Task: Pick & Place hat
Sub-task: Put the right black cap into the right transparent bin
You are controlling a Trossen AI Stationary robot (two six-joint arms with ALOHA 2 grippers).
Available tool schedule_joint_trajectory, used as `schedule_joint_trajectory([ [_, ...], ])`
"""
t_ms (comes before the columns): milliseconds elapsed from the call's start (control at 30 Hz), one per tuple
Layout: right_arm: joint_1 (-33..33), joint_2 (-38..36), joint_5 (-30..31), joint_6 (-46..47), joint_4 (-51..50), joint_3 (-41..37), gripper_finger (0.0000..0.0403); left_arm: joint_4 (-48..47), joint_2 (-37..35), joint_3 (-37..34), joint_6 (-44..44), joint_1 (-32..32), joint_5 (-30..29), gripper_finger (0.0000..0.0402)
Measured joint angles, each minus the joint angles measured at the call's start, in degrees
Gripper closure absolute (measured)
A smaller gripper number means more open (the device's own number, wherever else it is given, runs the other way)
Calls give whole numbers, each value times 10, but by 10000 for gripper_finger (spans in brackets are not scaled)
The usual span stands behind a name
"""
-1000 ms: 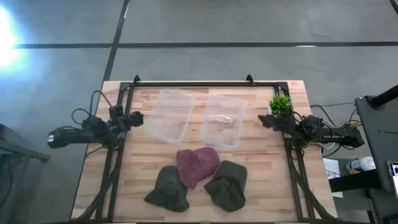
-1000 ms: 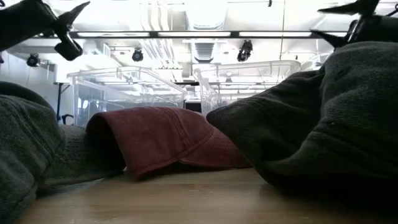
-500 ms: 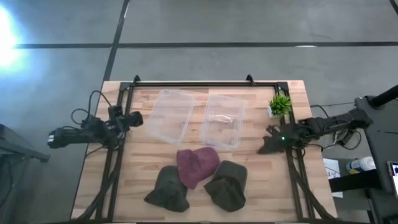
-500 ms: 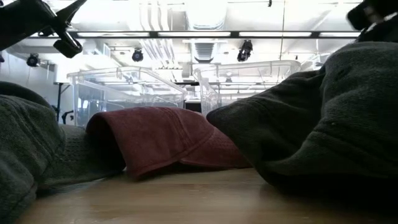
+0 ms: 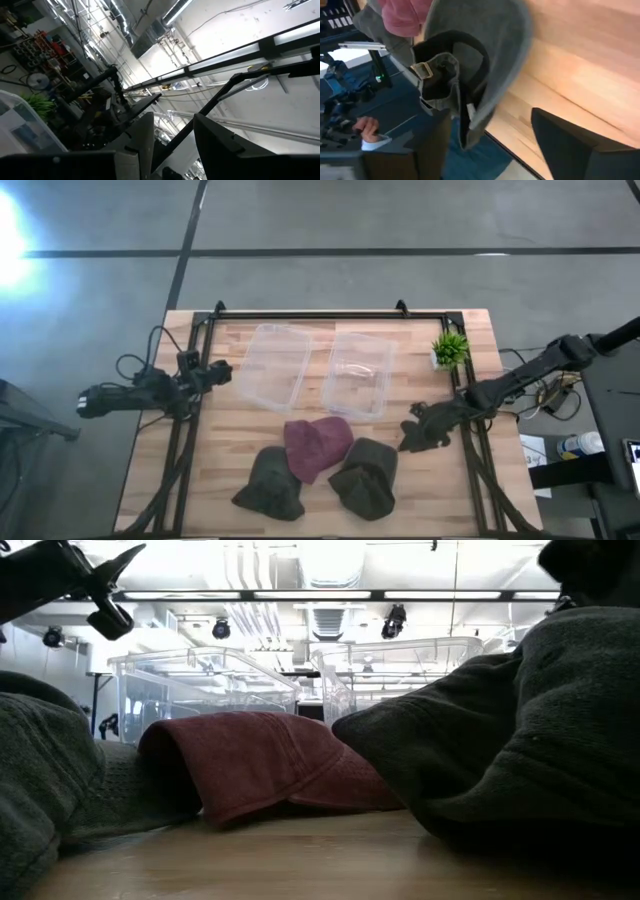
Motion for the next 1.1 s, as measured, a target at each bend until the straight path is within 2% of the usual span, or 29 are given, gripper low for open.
schedule_joint_trajectory([
  [167,0,95,-2,-2,20,2,96,-21,0,0,0,0,0,269],
  [267,0,140,-15,-1,38,6,99,-28,0,0,0,0,0,269],
  [367,0,180,-27,6,106,6,115,-29,0,0,0,0,0,269],
  [467,0,222,-34,15,160,5,146,-29,0,0,0,0,0,269],
  [567,0,257,-47,17,222,7,198,-29,0,0,1,0,0,269],
  [800,4,301,-88,-9,247,28,371,-29,0,0,1,0,0,269],
  [933,8,282,-68,-43,219,63,389,-29,1,0,1,0,0,269],
  [1033,12,237,-51,-110,200,106,390,-29,1,0,1,0,0,269],
  [1100,19,198,-8,-162,189,144,391,-28,2,0,-1,0,0,269],
])
